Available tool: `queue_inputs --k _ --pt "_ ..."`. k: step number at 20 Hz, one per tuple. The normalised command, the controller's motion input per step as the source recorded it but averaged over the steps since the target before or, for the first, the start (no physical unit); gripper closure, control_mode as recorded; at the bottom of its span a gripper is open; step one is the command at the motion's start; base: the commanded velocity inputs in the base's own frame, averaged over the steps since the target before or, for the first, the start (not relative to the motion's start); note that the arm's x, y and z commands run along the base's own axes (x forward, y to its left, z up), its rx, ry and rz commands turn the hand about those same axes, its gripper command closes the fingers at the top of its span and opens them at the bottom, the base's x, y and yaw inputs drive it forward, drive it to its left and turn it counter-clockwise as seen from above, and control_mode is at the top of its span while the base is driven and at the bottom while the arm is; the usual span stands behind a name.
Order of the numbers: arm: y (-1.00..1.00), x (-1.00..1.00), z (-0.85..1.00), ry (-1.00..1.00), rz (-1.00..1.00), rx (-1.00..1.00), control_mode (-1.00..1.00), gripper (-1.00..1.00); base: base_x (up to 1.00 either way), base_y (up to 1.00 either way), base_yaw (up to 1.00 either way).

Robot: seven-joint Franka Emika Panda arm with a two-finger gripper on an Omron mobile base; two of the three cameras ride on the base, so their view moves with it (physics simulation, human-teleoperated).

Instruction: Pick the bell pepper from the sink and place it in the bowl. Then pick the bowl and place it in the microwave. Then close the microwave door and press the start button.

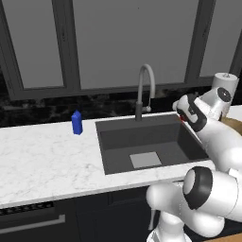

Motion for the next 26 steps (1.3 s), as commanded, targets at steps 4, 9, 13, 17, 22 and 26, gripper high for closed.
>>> queue_inputs --k 4,9,13,17,22,26 --pt "-0.51 -0.11 0.09 0.08 -0.22 -0.03 -1.0 1.0 0.0 0.0 0.0" --pt "-0.65 -0.07 0.0 0.14 -0.21 0.0 -1.0 1.0 0.0 0.0 0.0" --pt "-0.68 -0.12 0.0 0.05 -0.19 0.0 -1.0 1.0 0.0 0.0 0.0" --pt "-0.69 -0.02 0.0 0.09 -0.16 -0.01 -1.0 1.0 0.0 0.0 0.0" --pt "-0.9 0.0 0.0 0.09 -0.11 0.0 -1.0 1.0 0.0 0.0 0.0" --pt "-0.73 -0.01 0.0 0.05 -0.1 0.0 -1.0 1.0 0.0 0.0 0.0"
